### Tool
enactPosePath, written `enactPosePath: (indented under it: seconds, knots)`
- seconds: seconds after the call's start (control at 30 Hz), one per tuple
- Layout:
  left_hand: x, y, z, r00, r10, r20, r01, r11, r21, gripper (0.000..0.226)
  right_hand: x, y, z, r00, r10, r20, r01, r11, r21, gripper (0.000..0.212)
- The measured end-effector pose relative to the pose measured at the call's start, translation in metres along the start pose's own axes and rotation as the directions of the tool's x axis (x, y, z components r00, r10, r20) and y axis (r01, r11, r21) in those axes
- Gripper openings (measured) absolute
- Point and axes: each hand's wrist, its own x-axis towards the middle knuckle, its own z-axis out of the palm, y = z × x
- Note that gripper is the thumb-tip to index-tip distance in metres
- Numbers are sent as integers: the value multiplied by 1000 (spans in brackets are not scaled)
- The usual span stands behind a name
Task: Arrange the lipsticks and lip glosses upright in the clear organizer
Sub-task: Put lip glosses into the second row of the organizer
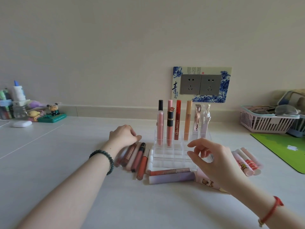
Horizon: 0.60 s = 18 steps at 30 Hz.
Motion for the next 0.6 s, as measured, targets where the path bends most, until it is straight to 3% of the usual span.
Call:
enactPosePath:
  seconds: [0.23, 0.6]
  knots:
    - [9, -2, 7, 1000, -18, 19, 18, 1000, 14, 9, 0, 0, 1, 1000, -13, -1, 13, 1000, -24, 21]
    - [8, 1, 7, 991, -123, 44, 129, 972, -196, 6, 0, 0, 1, 999, -34, -7, 34, 999, -42, 18]
